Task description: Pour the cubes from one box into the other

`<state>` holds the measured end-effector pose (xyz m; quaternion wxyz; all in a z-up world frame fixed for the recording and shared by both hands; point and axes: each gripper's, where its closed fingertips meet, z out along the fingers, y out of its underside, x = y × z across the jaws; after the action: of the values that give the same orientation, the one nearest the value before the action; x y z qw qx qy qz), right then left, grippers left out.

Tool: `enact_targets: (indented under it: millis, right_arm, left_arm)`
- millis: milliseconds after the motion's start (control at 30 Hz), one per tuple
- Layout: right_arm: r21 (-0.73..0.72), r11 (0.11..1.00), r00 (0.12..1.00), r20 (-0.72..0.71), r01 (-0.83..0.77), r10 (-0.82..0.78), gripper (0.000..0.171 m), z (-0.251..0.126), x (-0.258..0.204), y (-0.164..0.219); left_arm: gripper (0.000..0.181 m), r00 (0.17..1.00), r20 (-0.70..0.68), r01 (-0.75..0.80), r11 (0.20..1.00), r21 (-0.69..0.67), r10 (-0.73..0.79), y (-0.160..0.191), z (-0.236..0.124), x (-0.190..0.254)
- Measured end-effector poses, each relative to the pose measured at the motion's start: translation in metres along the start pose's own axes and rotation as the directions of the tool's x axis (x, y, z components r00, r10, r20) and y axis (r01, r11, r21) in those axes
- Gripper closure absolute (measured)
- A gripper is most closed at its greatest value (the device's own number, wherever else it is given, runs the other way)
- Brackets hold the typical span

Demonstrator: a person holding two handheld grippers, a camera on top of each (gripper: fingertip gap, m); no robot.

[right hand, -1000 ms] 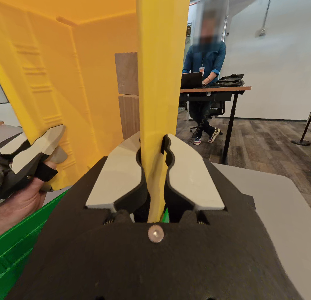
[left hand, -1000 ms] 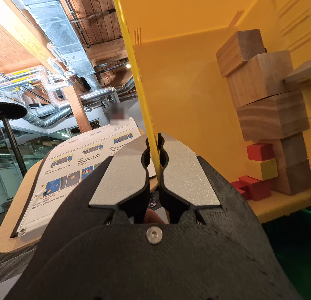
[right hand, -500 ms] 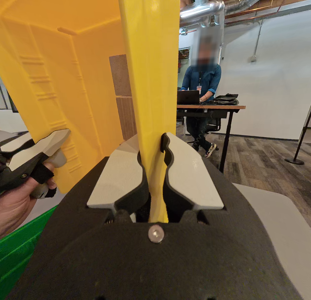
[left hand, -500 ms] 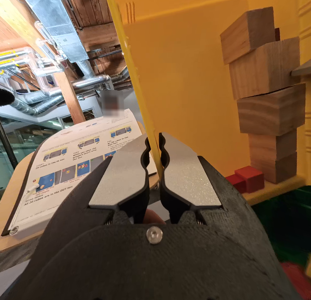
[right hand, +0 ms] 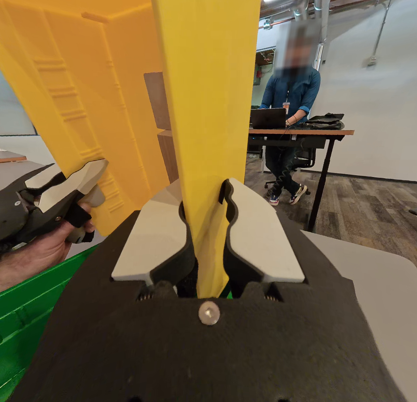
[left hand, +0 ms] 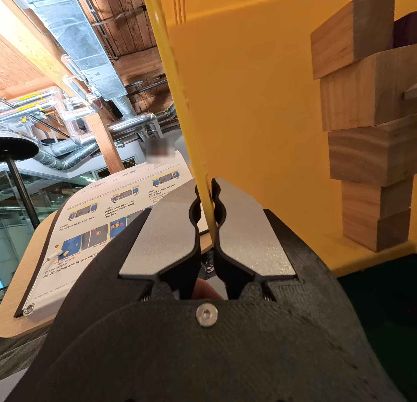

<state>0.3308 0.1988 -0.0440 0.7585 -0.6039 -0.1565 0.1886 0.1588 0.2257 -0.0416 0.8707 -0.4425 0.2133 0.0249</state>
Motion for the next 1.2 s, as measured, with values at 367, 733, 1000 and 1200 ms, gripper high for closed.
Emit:
enact_targets:
  millis: [367, 733, 1000, 1200]
  right_arm:
    - [-0.071, 0.994, 0.996, -0.023, 0.082, -0.083, 0.145, 0.001, -0.001, 0.005]
    - [-0.104, 0.985, 0.990, -0.032, 0.136, -0.140, 0.146, 0.001, 0.000, 0.010]
    - [-0.060, 0.989, 0.991, 0.015, 0.136, -0.135, 0.145, -0.011, -0.006, 0.013]
    - [-0.174, 0.970, 0.986, 0.045, 0.168, -0.162, 0.140, -0.017, -0.011, 0.036]
  left_arm:
    - [0.176, 1.000, 0.015, -0.013, 1.000, -0.008, 0.013, 0.003, 0.002, -0.001]
    - [0.176, 0.999, 0.017, -0.035, 0.999, -0.015, 0.035, 0.007, 0.001, 0.000]
    - [0.175, 0.999, -0.023, -0.031, 0.999, 0.012, 0.031, 0.006, -0.002, 0.003]
    - [0.177, 0.998, -0.038, -0.056, 0.998, 0.015, 0.057, 0.006, -0.007, 0.003]
